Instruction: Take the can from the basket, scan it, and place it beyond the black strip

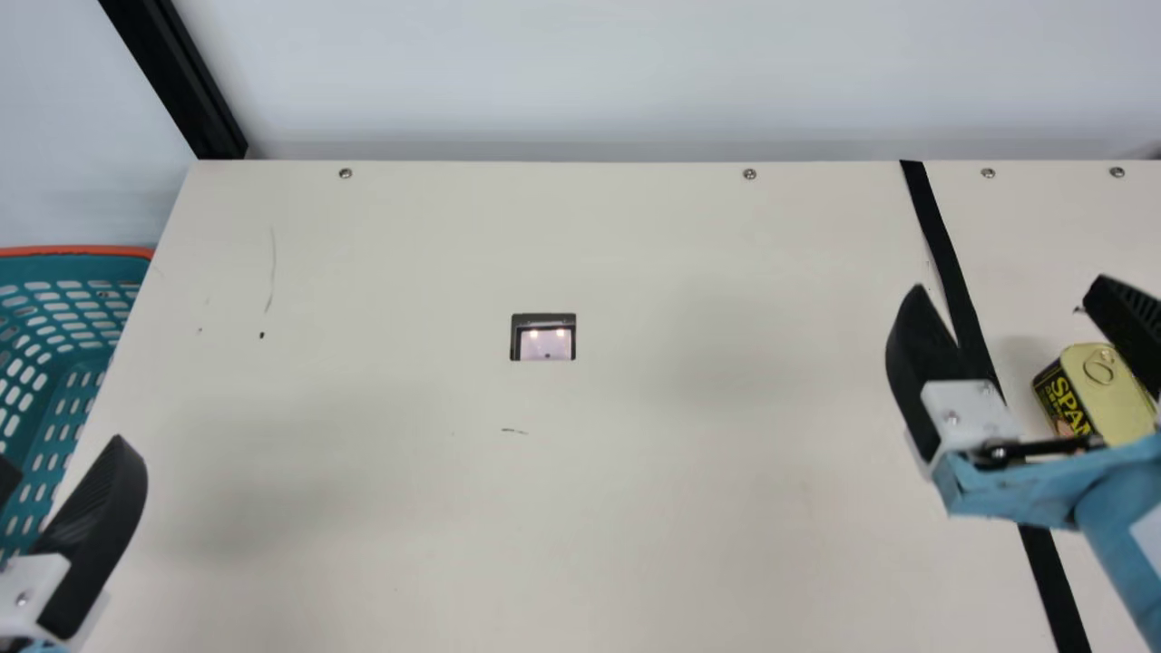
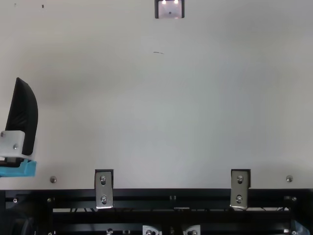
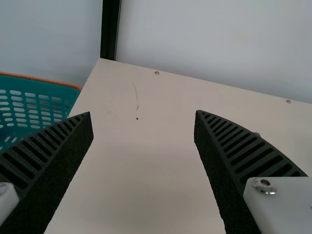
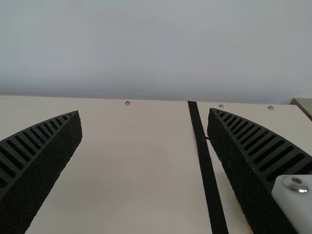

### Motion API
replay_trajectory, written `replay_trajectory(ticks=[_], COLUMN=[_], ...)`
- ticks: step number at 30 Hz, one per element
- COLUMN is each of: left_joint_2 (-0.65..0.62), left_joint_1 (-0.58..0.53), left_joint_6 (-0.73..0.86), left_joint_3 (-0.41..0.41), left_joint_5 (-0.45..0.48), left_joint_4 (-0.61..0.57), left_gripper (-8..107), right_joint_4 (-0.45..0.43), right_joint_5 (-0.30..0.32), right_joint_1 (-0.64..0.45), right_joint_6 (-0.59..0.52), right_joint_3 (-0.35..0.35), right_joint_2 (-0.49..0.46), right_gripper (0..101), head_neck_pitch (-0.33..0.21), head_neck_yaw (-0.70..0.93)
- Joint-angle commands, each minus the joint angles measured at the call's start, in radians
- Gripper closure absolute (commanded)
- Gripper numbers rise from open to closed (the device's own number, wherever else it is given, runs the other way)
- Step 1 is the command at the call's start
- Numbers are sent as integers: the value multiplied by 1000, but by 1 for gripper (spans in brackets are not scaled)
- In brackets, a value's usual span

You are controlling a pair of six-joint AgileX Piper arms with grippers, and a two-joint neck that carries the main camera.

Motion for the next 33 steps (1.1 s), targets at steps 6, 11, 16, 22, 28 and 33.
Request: replay_trajectory(ticks=[6,11,16,22,28,33], left_joint_2=[0,0,0,0,0,0], left_joint_1=[0,0,0,0,0,0], left_joint_6=[0,0,0,0,0,0], left_joint_3=[0,0,0,0,0,0], left_joint_5=[0,0,0,0,0,0], left_joint_4=[0,0,0,0,0,0], left_gripper=[9,9,9,9,9,9], right_joint_4=[-7,4,-2,-22,-30,-31], right_joint_5=[48,66,177,412,443,466], right_joint_1=[2,24,-7,-64,-71,-71], right_joint_6=[62,110,129,112,104,104], right_joint_3=[92,141,153,106,97,97], right_joint_2=[-215,-339,-440,-541,-559,-559], right_gripper=[0,0,0,0,0,0], head_neck_pitch=[-5,-5,-5,-5,-5,-5], head_neck_yaw=[5,5,5,5,5,5])
